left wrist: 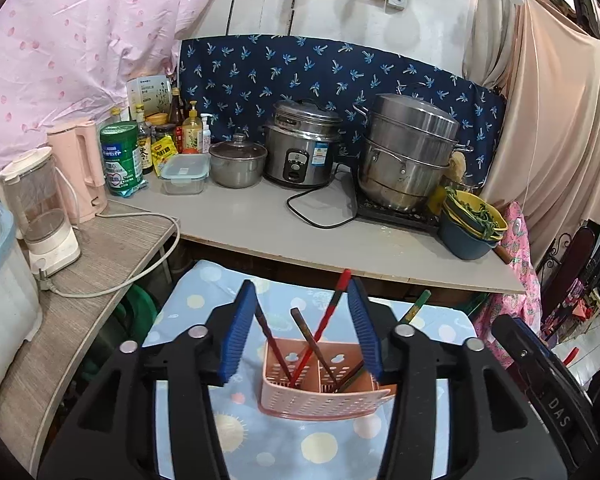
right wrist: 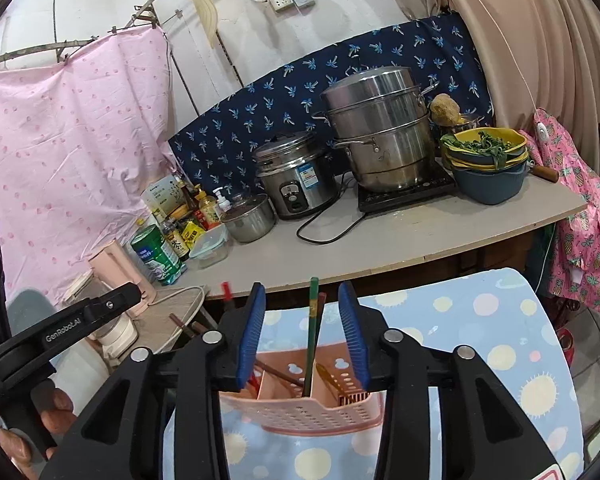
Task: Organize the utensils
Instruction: 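Lower both chopsticks into the pink holder and open both tools, then move both open tools back over the remaining chopsticks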
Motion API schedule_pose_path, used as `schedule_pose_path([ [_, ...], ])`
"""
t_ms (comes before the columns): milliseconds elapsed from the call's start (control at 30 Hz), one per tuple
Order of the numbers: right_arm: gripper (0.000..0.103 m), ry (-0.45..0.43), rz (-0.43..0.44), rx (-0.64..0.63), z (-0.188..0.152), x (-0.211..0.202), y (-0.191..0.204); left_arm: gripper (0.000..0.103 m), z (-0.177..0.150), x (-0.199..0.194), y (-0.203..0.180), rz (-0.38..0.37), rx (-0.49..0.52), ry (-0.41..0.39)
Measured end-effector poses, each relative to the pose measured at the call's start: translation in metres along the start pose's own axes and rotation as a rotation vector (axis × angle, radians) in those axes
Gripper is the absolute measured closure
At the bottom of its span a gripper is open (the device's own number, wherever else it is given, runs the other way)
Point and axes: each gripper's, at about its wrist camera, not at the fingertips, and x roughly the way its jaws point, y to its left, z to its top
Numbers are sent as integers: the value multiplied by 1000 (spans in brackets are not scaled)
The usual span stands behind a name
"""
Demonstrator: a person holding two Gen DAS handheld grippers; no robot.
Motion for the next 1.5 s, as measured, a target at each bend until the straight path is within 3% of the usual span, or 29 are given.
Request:
schedule_pose_path([
  [400,61,38,19,-17,-34,-45,14,54,-29,-46,-4,31,53,-4],
  [667,60,56,-15,-51,-67,-78,15,54,-60,-68,4,53,73,21],
  [1067,59,164,-65,-125,-147,-118,15,54,-148,-83,18,67,95,160],
  [1500,59,363,-79,-136,-250,-142,4,54,-244,-97,42,88,108,311],
])
